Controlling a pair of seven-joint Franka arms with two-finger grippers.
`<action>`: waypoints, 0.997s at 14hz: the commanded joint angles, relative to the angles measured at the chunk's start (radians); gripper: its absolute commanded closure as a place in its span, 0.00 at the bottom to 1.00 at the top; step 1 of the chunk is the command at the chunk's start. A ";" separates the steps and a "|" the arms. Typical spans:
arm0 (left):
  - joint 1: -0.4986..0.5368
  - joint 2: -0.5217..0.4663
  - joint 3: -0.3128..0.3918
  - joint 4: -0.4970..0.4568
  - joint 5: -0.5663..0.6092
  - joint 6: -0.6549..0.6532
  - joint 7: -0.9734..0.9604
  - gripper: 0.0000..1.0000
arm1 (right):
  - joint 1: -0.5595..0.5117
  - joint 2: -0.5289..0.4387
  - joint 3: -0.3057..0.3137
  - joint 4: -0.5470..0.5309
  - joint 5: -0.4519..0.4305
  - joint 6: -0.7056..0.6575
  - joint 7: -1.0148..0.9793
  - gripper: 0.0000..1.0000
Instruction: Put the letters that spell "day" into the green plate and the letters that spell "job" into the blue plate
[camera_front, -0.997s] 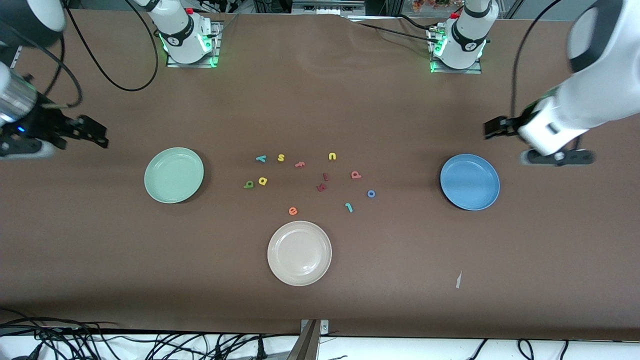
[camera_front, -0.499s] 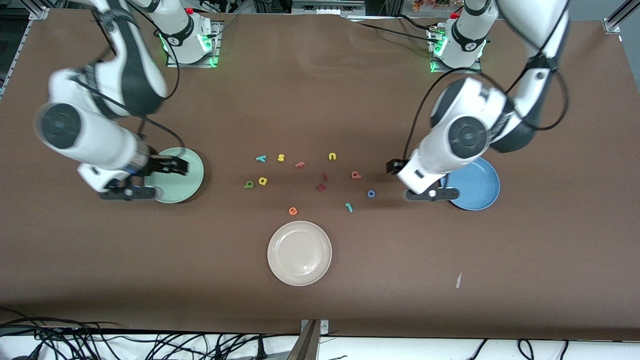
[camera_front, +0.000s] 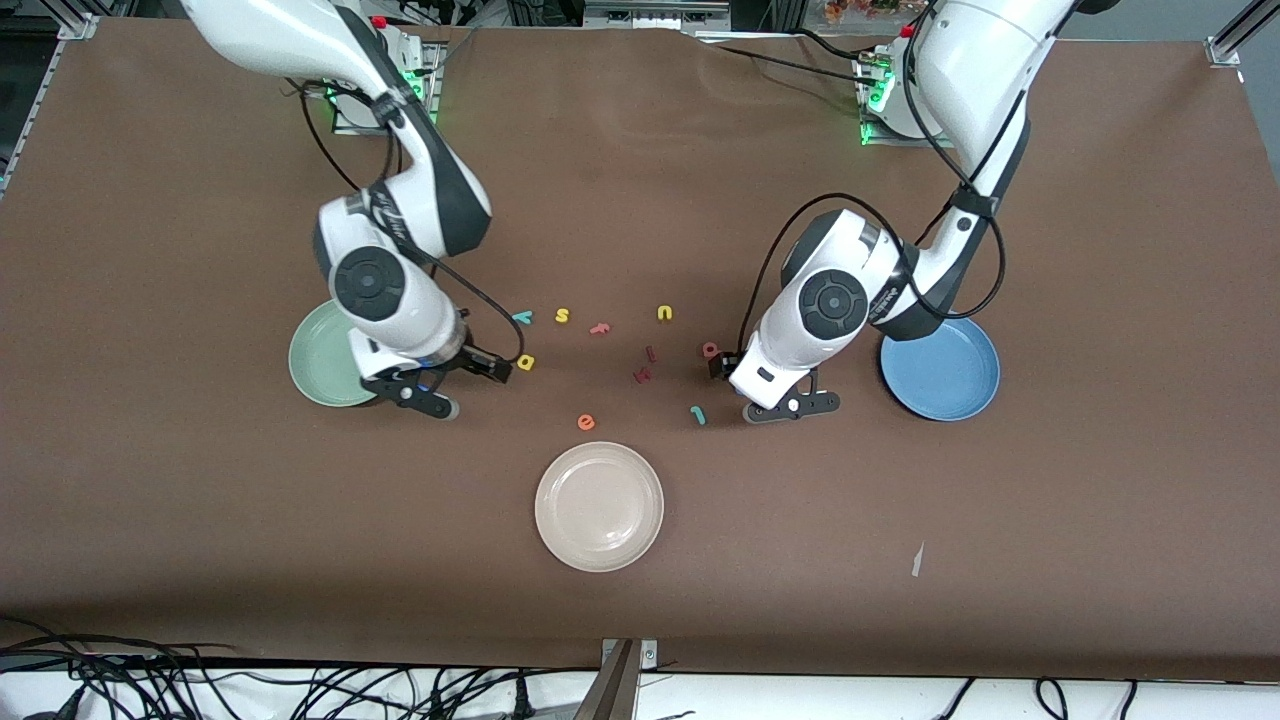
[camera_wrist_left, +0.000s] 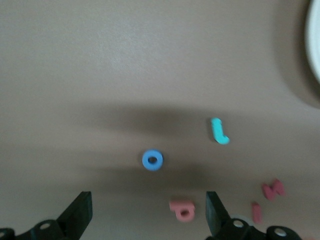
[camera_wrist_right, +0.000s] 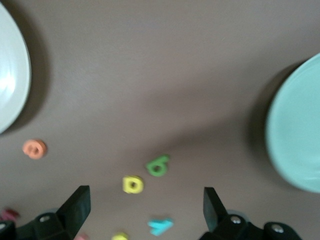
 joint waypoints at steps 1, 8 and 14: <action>-0.022 0.040 0.008 -0.022 0.080 0.082 -0.099 0.01 | 0.037 0.044 -0.008 -0.005 0.004 0.042 0.081 0.02; -0.049 0.114 0.008 -0.021 0.188 0.135 -0.194 0.15 | 0.082 0.107 -0.007 -0.034 0.007 0.106 0.174 0.16; -0.048 0.129 0.011 -0.005 0.189 0.146 -0.190 0.40 | 0.088 0.112 -0.008 -0.106 0.007 0.232 0.180 0.18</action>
